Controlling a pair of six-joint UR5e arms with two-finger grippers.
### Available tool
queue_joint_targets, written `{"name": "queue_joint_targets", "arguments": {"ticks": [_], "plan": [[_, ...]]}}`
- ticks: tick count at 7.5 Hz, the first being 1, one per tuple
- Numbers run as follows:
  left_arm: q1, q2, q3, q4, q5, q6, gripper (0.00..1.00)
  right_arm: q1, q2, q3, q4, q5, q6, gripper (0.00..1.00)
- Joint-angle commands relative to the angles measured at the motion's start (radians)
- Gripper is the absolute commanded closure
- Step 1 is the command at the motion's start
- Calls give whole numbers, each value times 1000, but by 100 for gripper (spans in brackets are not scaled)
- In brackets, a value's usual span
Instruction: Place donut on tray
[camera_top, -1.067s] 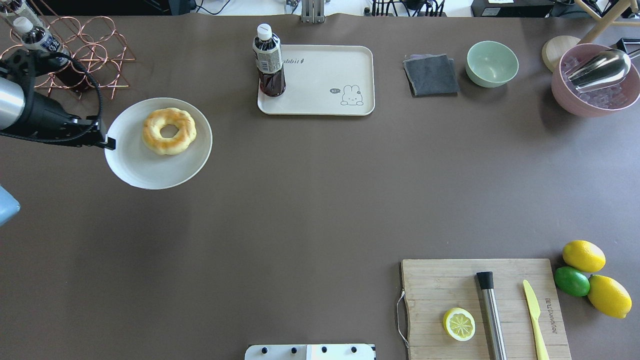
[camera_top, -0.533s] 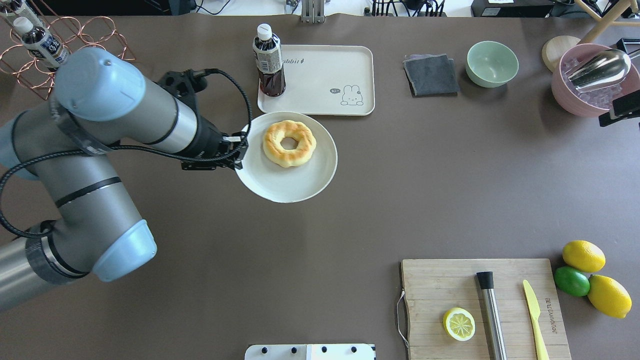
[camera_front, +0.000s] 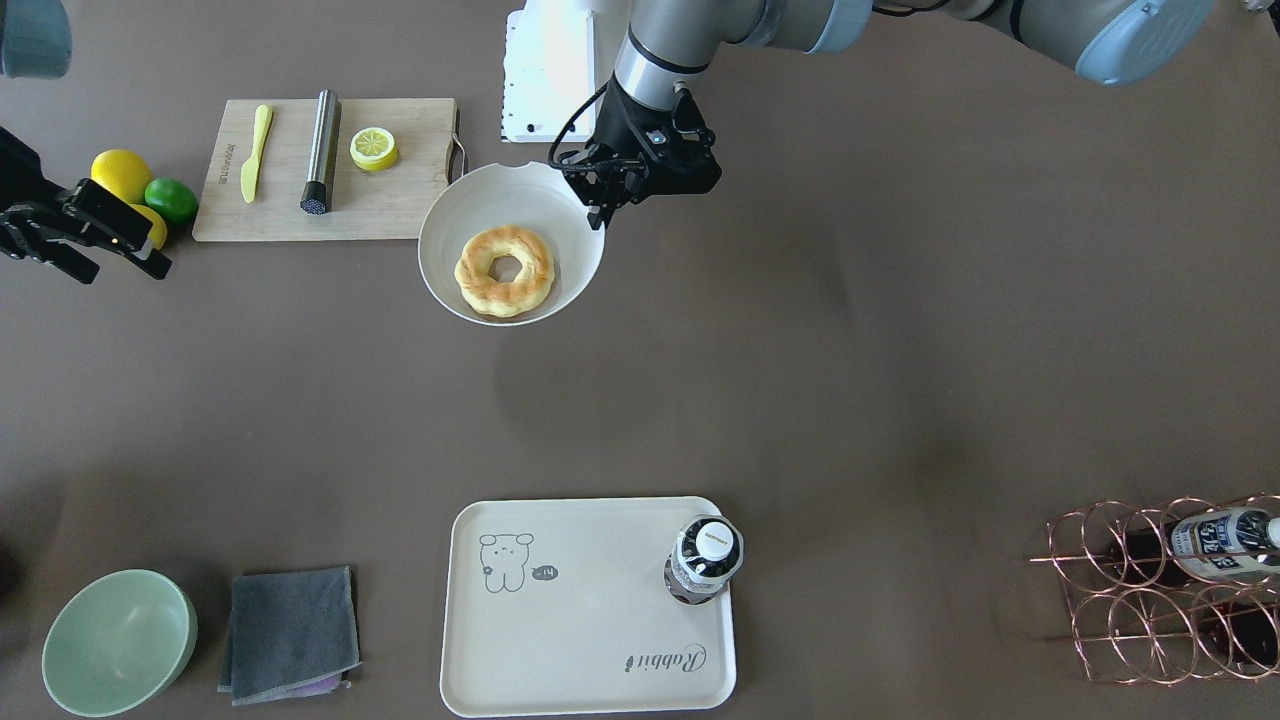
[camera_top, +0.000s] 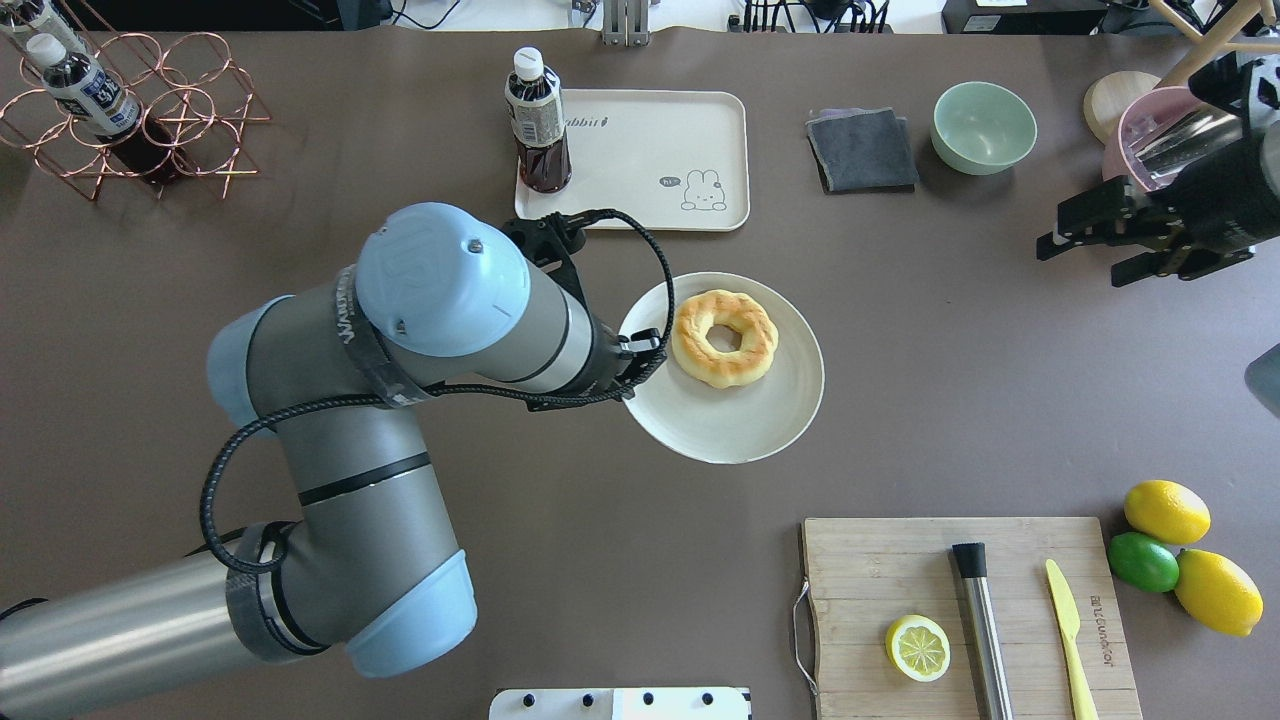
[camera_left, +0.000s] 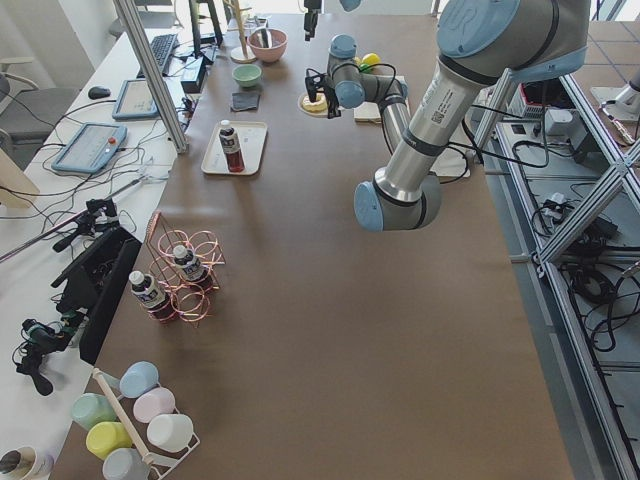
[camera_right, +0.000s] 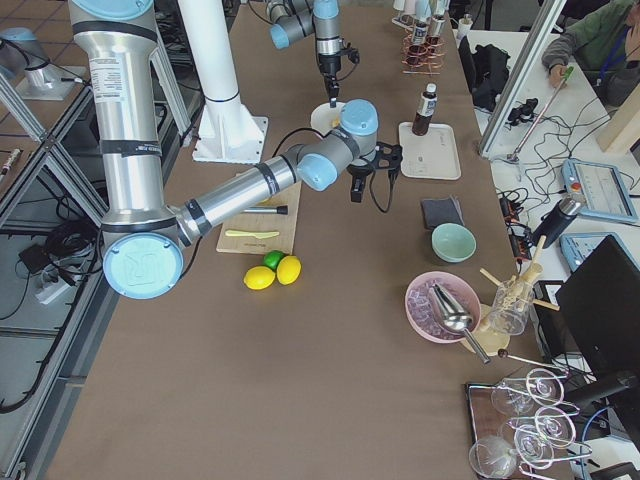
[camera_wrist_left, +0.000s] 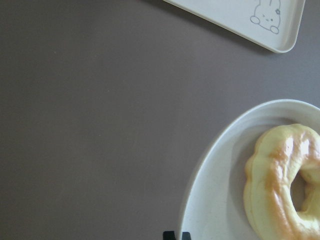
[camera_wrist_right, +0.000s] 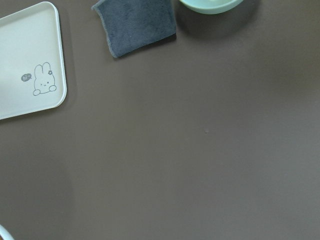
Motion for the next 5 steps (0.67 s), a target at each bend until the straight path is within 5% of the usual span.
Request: {"name": "queue_joint_targets", "arguments": {"ticks": [1,5], "plan": [[52,-94,58,-1,48,-55,100,-178,43,43,31,-146,211,17],[80,-107,64,-9,86,-55,100,-284,47,66,97,-188,312,34]]}}
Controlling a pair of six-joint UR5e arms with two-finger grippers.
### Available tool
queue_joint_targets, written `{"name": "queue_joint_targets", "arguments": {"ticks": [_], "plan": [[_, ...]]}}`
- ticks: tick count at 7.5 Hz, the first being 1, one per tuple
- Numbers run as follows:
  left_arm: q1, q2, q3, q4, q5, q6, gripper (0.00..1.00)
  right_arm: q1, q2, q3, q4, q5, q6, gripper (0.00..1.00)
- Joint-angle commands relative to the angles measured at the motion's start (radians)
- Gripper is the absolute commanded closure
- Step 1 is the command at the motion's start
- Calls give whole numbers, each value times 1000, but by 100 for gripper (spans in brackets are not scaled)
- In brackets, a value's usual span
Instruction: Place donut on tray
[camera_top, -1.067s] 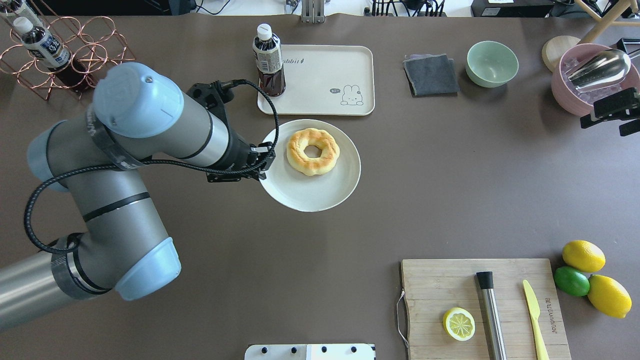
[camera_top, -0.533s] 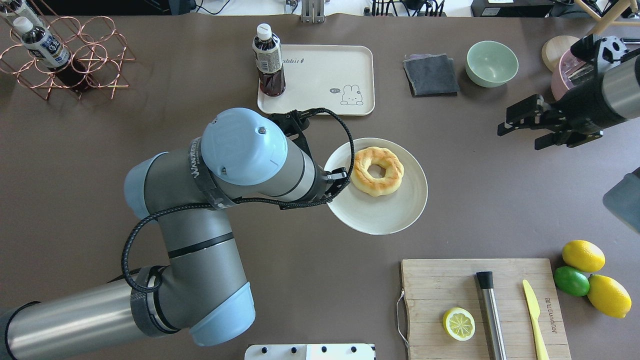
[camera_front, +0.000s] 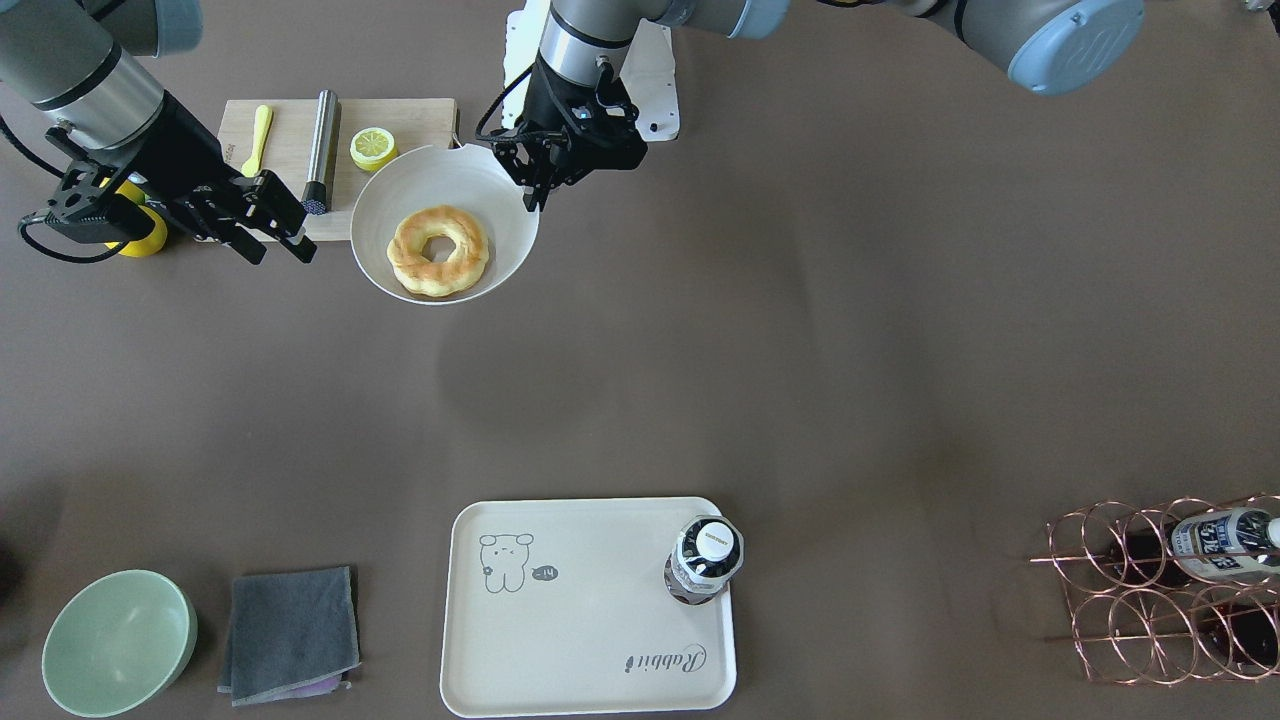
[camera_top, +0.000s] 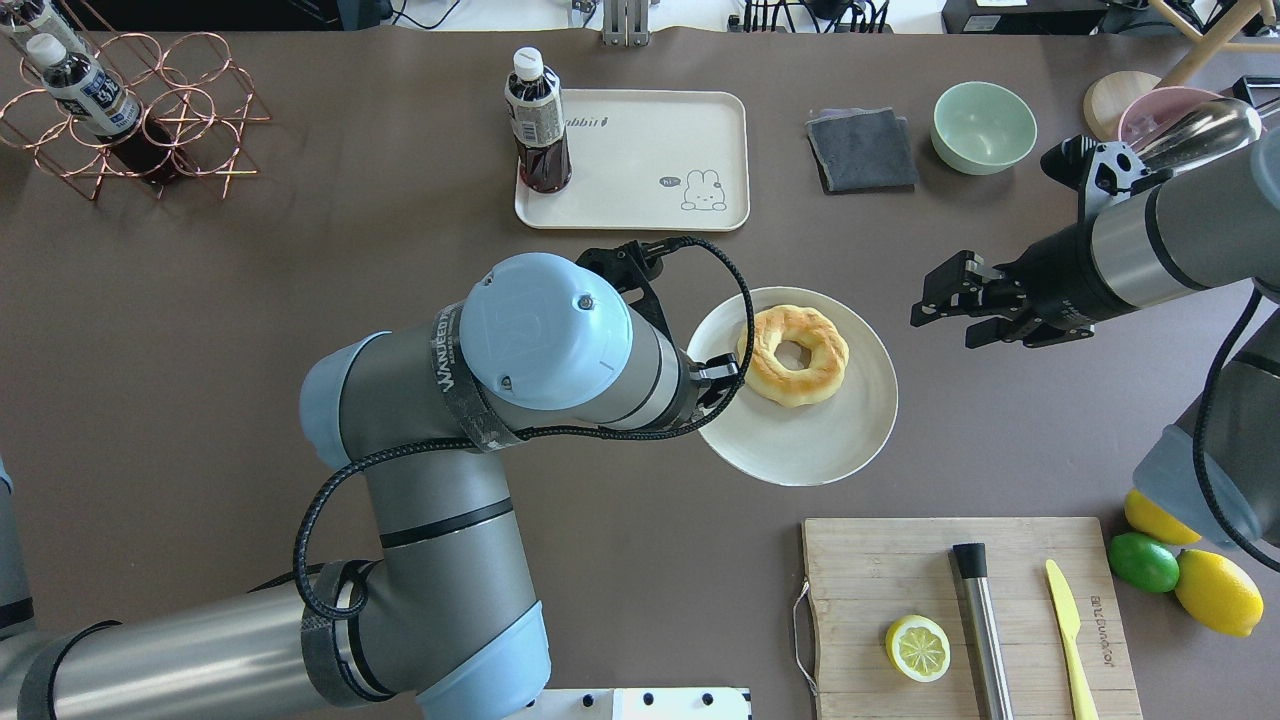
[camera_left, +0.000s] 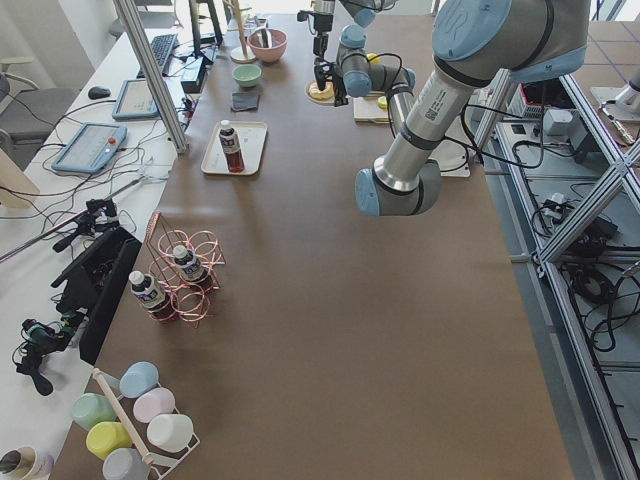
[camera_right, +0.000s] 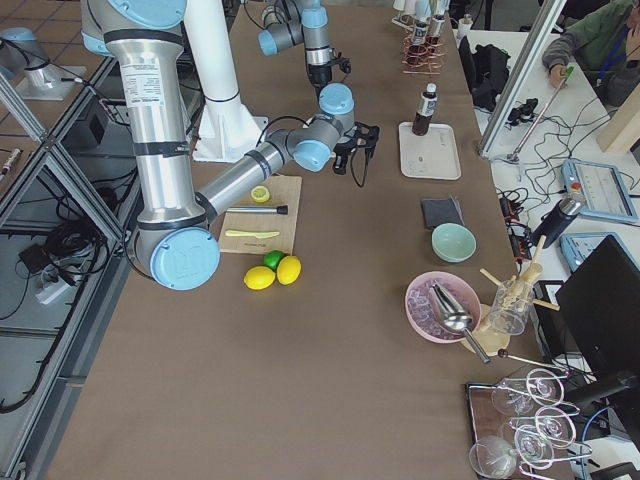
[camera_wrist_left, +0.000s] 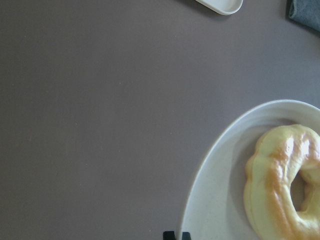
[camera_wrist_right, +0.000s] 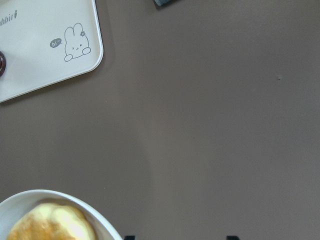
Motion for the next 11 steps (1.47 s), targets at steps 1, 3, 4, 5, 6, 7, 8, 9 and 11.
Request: {"name": "queue_joint_targets", "arguments": {"ticks": [1,3,4,5,6,7,8,9,11], "plan": [[5,-5,2,-4,5,0,100,-62,1,18,7,-14,19,35],[8,-5,2,-4,24,0,100,-104,-2,34,7,-37,19,38],[8,-5,2,-4,24,2,100,-122,-2,34,7,-50,19,42],[8,-5,2,-4,24,2,100,-130,-2,34,7,-50,19,51],[8,-5,2,-4,24,2,100,-136,-2,34,7,-51,19,57],[8,-5,2,-4,24,3,100,-138,-2,34,7,-51,19,66],[8,-5,0,-4,24,5,100,-136,-2,34,7,-50,19,77],[8,-5,0,-4,24,10,100,-136,-2,35,7,-50,19,93],[8,-5,-3,-6,24,19,100,-136,-8,47,7,-50,19,100]]}}
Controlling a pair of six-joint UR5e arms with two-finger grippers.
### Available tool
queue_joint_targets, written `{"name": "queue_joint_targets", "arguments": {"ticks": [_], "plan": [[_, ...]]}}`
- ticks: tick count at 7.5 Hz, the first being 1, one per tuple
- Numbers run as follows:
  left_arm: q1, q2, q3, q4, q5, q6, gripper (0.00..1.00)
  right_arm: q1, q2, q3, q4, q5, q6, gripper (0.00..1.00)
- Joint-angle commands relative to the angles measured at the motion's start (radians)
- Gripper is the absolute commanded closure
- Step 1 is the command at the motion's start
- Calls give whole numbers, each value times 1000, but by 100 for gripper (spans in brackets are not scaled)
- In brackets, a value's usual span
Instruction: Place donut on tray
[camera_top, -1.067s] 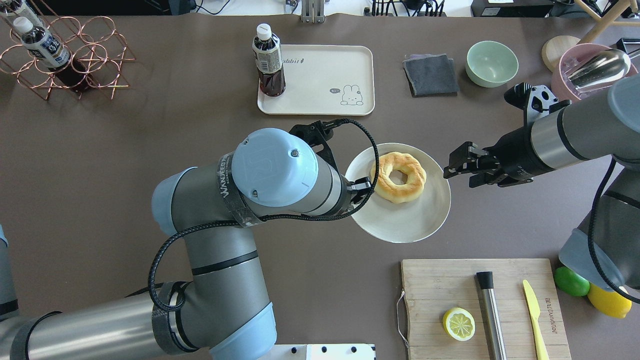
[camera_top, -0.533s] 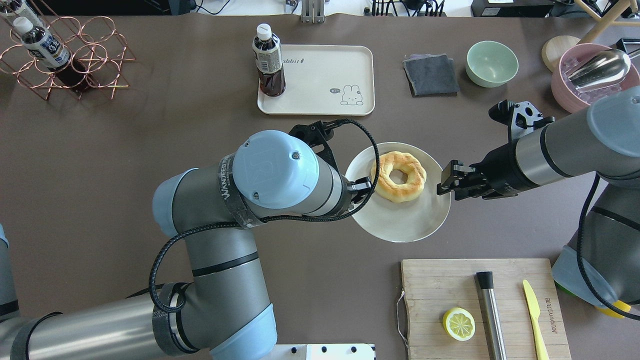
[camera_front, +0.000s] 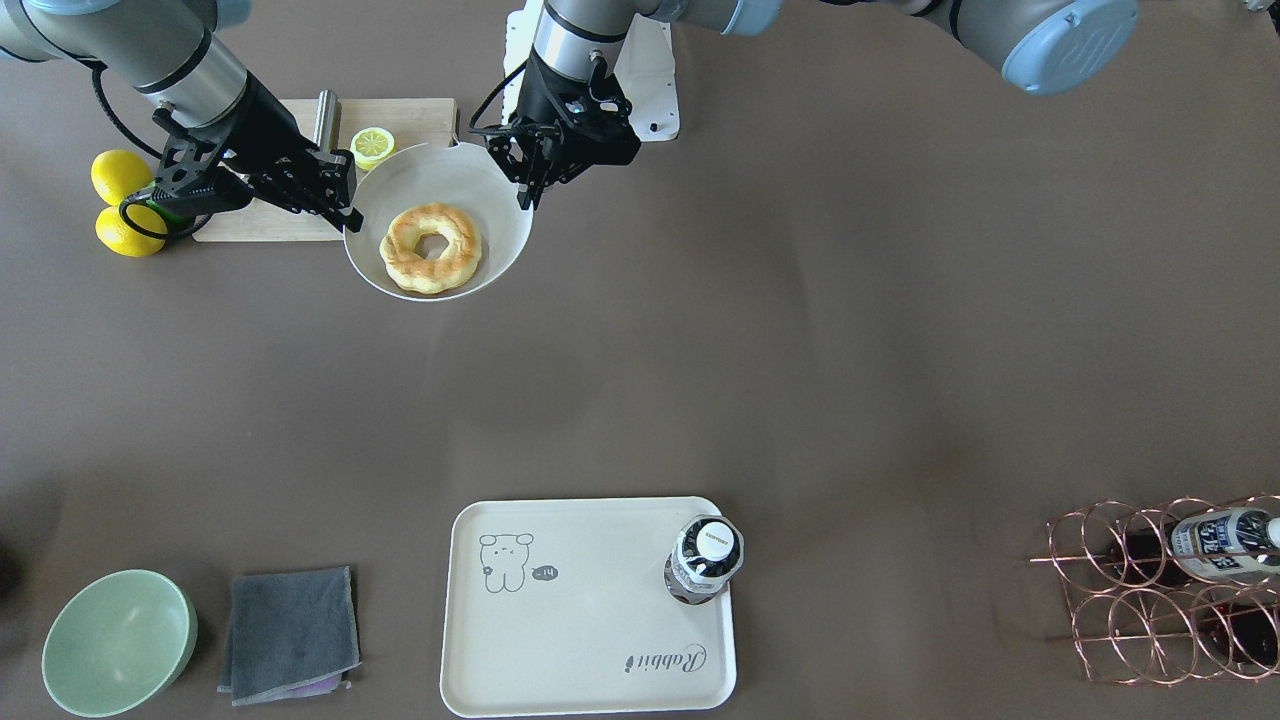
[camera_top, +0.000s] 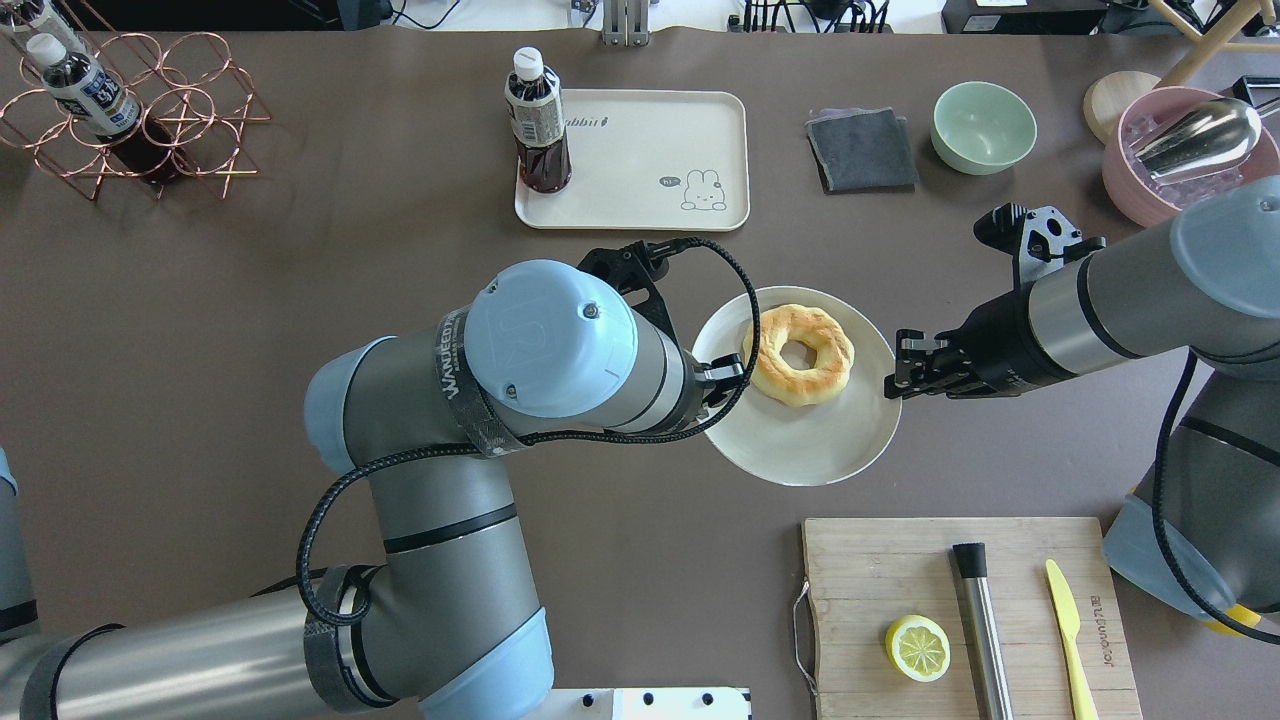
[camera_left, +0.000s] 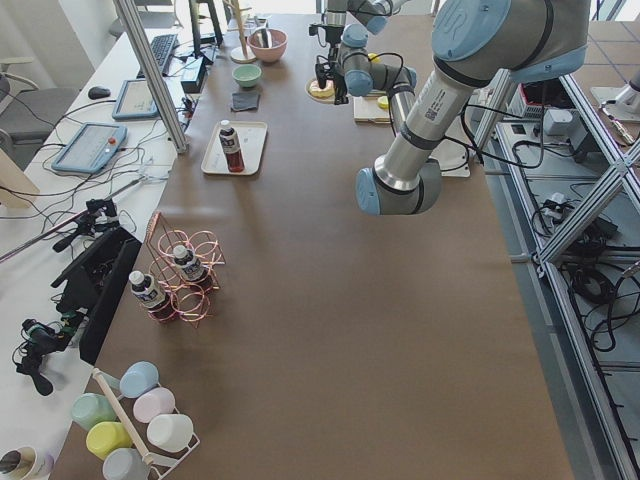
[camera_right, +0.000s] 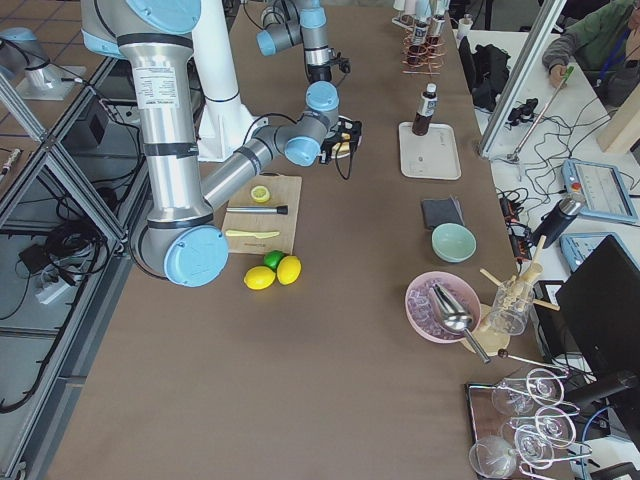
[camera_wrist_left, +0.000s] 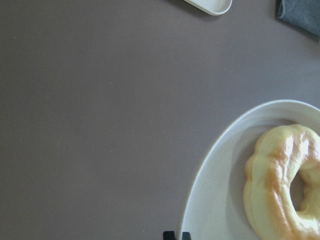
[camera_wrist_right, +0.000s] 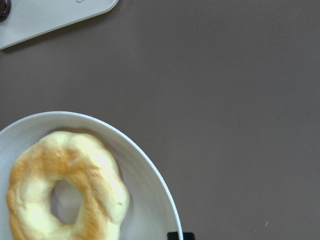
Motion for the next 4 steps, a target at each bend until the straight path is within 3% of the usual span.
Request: {"name": "queue_joint_targets", "arguments": {"ticks": [1,2,3,4], "plan": [[-2,3,-11,-1,-5,76,100,2,-7,13,0,0,0,100],[-2,9,-15,-1,-9,130,32,2,-7,13,0,0,0,100],[-3,20,-29,1,-5,135,2,2,-9,13,0,0,0,100],[-18,29,-81,7,-12,138,2,2,-16,13,0,0,0,100]]}}
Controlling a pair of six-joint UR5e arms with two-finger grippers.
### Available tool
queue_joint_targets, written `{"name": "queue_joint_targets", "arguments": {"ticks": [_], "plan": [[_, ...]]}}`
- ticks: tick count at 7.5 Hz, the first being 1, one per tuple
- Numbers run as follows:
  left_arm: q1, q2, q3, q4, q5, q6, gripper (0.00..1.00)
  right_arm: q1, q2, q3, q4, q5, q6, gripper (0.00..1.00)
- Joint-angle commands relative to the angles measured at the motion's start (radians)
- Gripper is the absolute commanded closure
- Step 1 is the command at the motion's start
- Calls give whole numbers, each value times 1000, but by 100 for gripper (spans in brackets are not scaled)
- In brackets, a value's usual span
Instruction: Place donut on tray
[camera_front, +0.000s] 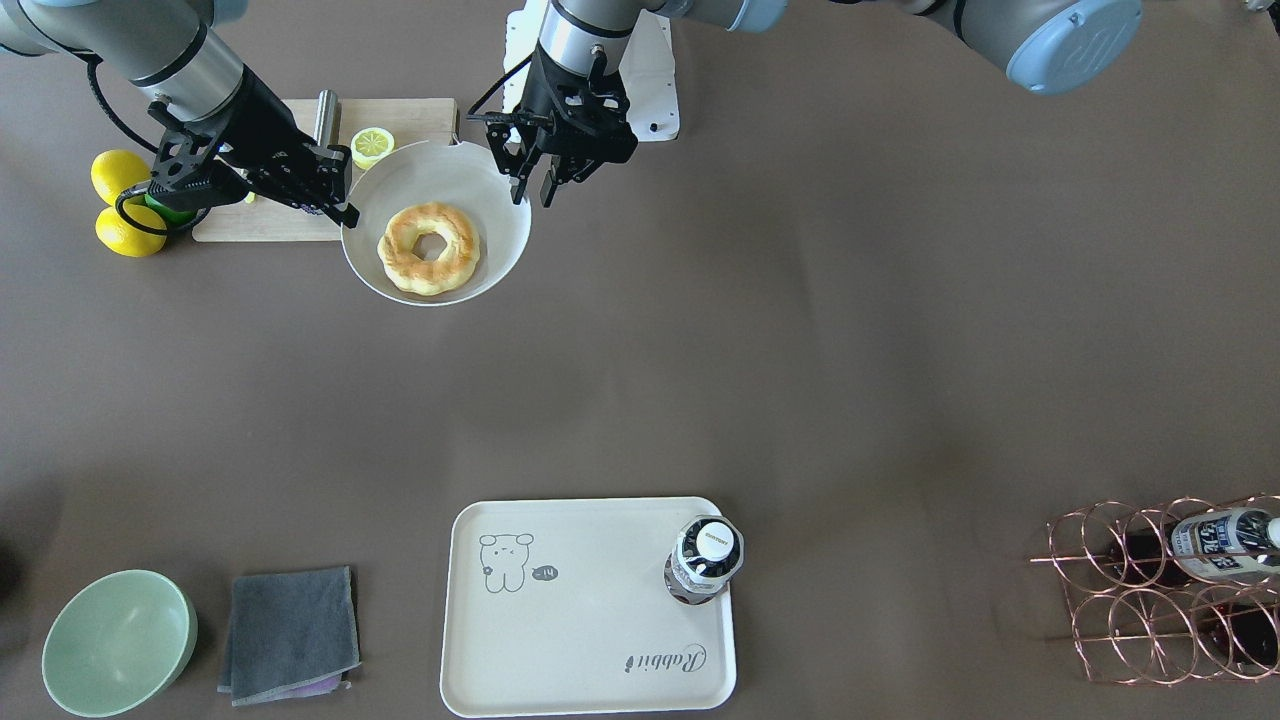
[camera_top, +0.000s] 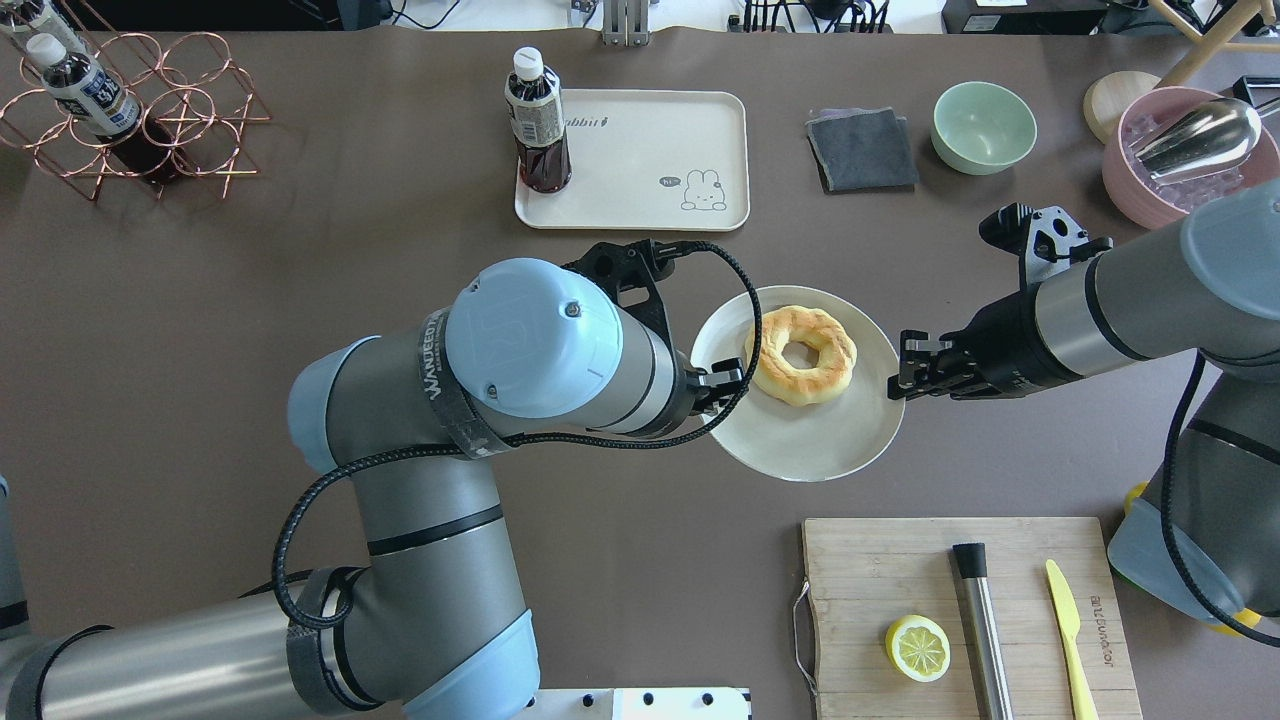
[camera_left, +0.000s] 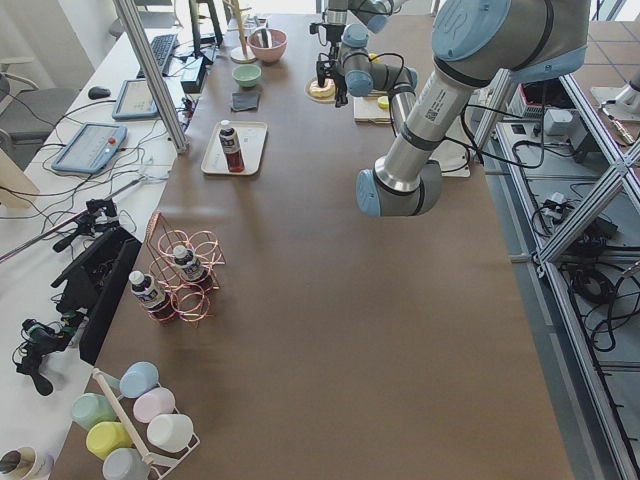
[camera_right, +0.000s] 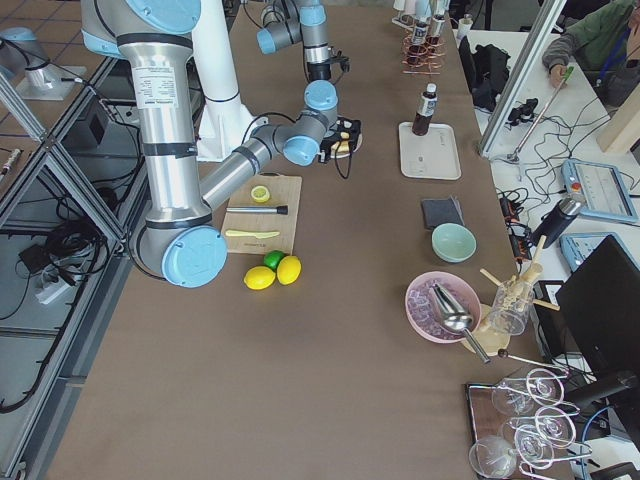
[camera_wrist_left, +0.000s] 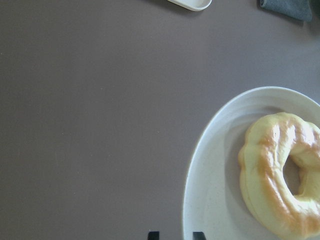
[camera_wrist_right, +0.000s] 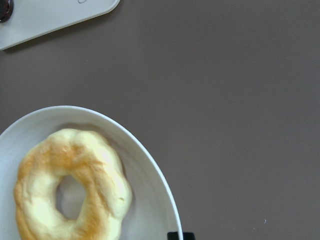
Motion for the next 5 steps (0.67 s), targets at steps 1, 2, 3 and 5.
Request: {"name": "queue_joint_targets", "arguments": {"ticks": [1,2,3,5], "plan": [[-56,40,-96,8,-47,54,2,0,-8,-1,0,-2,0,100],[-119,104,-146,8,-152,112,2,0,-7,-7,-2,0,18,100],[-180,199,-218,7,-232,184,2,8,7,-22,-3,-2,111,100],[-289,322,-304,2,-331,266,2,72,74,-129,-23,-9,286,100]]}}
